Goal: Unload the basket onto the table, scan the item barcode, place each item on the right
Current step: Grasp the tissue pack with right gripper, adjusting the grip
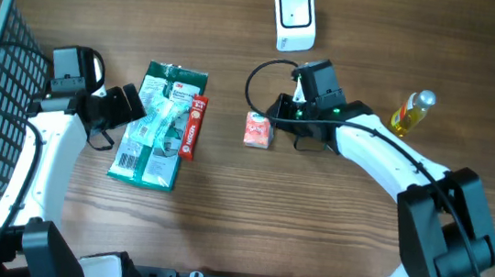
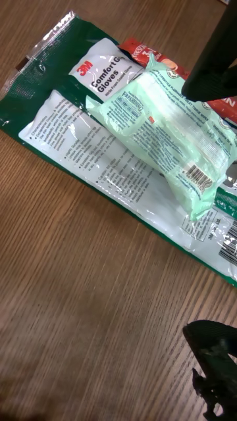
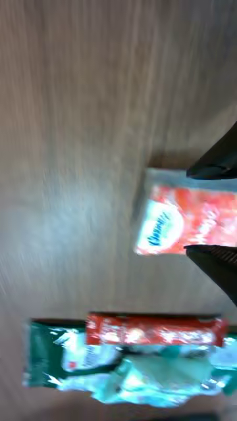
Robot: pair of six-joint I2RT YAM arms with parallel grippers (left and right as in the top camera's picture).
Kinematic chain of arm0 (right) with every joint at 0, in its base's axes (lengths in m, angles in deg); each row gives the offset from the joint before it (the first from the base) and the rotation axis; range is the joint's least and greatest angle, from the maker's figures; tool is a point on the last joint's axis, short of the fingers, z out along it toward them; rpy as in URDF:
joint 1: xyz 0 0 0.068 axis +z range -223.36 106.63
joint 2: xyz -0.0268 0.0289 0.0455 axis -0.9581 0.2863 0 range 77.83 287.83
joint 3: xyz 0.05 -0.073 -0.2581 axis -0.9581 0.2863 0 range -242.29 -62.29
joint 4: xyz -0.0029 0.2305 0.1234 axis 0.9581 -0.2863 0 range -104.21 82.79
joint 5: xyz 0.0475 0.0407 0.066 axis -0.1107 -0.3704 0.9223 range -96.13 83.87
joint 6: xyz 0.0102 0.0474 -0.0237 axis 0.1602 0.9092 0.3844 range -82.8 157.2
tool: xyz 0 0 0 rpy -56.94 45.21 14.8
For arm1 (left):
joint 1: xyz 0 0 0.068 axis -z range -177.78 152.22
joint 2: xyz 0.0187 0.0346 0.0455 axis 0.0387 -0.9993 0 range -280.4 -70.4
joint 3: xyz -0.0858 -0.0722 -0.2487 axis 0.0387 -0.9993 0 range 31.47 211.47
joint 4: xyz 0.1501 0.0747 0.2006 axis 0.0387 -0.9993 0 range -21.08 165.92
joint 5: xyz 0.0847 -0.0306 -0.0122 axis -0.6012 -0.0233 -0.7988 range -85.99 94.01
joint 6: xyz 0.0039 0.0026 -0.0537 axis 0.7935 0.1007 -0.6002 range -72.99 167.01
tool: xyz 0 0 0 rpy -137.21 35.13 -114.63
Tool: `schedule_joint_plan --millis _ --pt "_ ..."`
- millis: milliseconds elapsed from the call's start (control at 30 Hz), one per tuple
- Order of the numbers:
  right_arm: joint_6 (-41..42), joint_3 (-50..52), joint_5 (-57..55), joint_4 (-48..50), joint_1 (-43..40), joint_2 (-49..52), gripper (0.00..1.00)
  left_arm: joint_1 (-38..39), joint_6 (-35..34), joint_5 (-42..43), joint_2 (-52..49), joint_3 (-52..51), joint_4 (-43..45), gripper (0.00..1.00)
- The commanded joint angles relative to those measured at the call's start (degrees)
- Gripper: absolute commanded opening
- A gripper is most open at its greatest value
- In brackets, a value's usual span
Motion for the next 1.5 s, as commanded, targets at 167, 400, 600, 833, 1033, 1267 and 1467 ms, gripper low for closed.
schedule_joint_plan --millis 167,400,600,833,1033,1267,1467 --pt "-2.4 1.2 1.8 -1.5 1.2 -0.4 0.34 0.2 1.2 0.5 -0.2 -0.2 0.0 1.0" --pt "-2.1 2.2 1.6 -1.1 1.3 3.3 0.41 0.2 1.2 0.5 -0.2 -0.2 0.0 1.0" --pt "-2.0 2.2 1.6 -0.5 1.3 4.2 0.46 0.2 1.2 0.5 -0.2 -0.2 0.0 1.0" --pt "-0.5 2.2 -0.1 0.8 1.5 5.9 0.49 0.2 1.2 0.5 -0.2 -0.2 0.0 1.0" --pt "-0.5 2.2 -0.1 3.0 3.4 8.5 0.41 0.2 1.2 0.5 -0.2 -0.2 0.0 1.0" --pt "-0.5 2.1 0.5 4.0 3.5 8.5 0.18 0.2 1.2 0.5 -0.2 -0.2 0.0 1.0" --pt "-3.3 1.6 10.6 4.2 0.5 4.3 0.04 0.2 1.2 0.5 -0.2 -0.2 0.0 1.0"
